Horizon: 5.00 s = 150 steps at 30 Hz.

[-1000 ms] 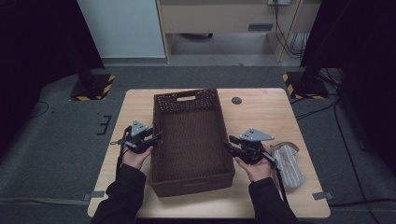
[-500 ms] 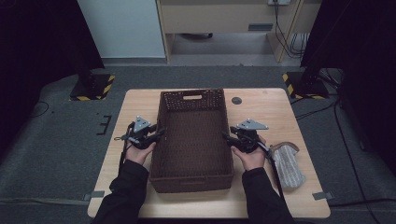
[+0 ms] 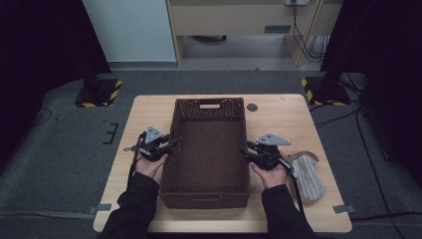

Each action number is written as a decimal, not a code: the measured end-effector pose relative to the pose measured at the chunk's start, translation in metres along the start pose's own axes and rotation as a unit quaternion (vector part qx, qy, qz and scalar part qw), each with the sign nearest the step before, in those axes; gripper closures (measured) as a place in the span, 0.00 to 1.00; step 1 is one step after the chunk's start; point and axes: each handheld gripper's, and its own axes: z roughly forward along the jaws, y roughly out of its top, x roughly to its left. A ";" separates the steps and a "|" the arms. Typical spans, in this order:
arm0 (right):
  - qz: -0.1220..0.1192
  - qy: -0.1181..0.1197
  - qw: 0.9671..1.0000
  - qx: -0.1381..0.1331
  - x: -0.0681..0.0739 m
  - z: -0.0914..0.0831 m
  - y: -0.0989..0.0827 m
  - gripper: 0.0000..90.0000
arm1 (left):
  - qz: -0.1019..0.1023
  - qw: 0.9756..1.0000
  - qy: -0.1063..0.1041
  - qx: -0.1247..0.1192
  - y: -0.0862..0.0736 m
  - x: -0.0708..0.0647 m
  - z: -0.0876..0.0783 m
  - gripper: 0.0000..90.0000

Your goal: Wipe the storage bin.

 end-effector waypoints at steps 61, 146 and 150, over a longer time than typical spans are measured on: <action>0.032 -0.135 0.990 0.014 -0.100 -0.086 -0.036 0.44 | -0.022 1.000 -0.011 0.017 -0.014 -0.006 -0.023 0.64; 0.066 -0.049 0.994 -0.070 -0.098 -0.075 -0.013 0.78 | -0.045 0.999 -0.010 0.025 -0.012 -0.023 -0.022 0.70; 0.064 -0.049 0.993 -0.081 -0.098 -0.073 -0.003 0.78 | -0.044 0.999 -0.011 0.025 -0.011 -0.026 -0.022 0.70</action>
